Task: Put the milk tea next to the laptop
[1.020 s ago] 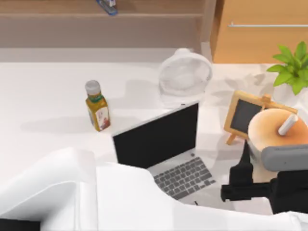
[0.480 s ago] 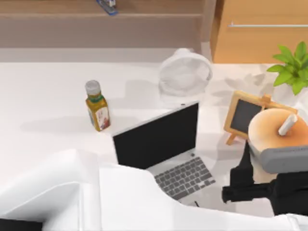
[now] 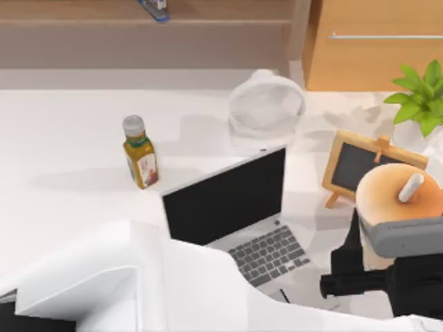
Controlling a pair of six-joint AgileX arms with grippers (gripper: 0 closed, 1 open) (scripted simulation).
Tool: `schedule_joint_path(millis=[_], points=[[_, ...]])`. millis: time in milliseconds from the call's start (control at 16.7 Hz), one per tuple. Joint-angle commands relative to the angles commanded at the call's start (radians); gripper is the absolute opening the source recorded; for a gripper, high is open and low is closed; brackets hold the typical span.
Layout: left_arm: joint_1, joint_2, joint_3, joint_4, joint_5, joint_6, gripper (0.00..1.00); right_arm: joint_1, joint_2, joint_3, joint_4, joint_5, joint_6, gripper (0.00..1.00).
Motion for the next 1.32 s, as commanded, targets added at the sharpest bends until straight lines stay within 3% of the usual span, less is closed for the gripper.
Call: schedule_joint_path(millis=[300,1080,1320], points=[[0.000,0.005,-0.005,0.000,0.003,0.000,0.00,0.000,0.000,0.000,0.000,0.000,0.000,1.00],[0.000,0.005,-0.005,0.000,0.003,0.000,0.98,0.000,0.000,0.000,0.000,0.000,0.000,1.00],[0.000,0.005,-0.005,0.000,0.003,0.000,1.00,0.000,0.000,0.000,0.000,0.000,0.000,1.00]])
